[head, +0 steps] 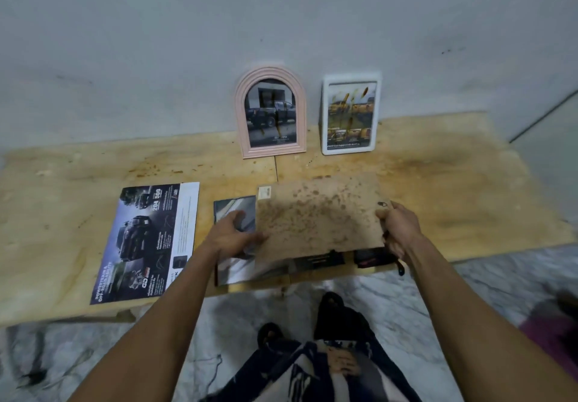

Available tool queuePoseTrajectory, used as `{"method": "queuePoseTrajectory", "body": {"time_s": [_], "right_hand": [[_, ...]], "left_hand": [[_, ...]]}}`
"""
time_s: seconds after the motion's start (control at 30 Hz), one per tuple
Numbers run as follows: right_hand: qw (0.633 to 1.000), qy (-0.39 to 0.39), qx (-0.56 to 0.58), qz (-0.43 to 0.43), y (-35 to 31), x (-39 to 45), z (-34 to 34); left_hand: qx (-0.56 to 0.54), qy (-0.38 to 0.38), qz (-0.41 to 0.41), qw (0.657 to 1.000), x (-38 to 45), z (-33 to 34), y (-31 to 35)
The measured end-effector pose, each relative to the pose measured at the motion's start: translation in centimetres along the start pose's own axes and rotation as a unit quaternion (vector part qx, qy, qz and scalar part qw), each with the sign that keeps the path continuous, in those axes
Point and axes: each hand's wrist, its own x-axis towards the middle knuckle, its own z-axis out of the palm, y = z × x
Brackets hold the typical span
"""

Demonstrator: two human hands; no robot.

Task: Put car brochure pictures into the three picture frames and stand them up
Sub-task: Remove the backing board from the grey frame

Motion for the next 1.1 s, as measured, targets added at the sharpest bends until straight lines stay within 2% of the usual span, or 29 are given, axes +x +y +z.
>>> {"method": "queuePoseTrajectory", "body": {"time_s": [0.07, 0.2, 0.37, 0.47, 0.6, 0.67, 0.83, 0.97, 1.1], "right_hand": [[1.000, -0.010, 0.024, -0.016, -0.8, -0.4, 0.6], [0.997, -0.036, 0.057, -0.032, -2.7, -0.3, 1.5], [0.996, -0.023, 0.067, -0.048, -5.5, 0.6, 0.2], [0.998, 0.010, 0.016, -0.062, -6.9, 2.7, -1.9], [0.985, 0.077, -0.131, -0.075, -8.3, 6.9, -5.5], [0.977, 0.084, -0.186, -0.068, -8.7, 9.2, -7.1], [0.941, 0.043, -0.332, -0.049, -9.8, 14.7, -10.4], [0.928, 0.014, -0.368, -0.049, -9.8, 18.2, -11.6], [0.898, -0.022, -0.437, -0.043, -9.7, 20.8, -12.0]], "left_hand": [[-0.034, -0.007, 0.011, 0.999, 0.2, -0.9, 1.4], [-0.117, 0.039, 0.027, 0.992, -0.3, -1.5, 5.7], [-0.121, 0.023, 0.031, 0.992, -0.1, 0.0, 10.5], [-0.097, 0.035, 0.040, 0.994, 1.1, 2.6, 12.7], [-0.062, 0.048, 0.029, 0.997, 3.7, 7.1, 14.9], [-0.045, 0.050, 0.017, 0.998, 5.0, 9.6, 15.8], [-0.018, 0.050, -0.035, 0.998, 8.4, 15.5, 17.6], [0.004, 0.103, -0.079, 0.992, 10.3, 19.0, 18.6], [0.016, 0.104, -0.119, 0.987, 11.9, 21.1, 17.8]]}}
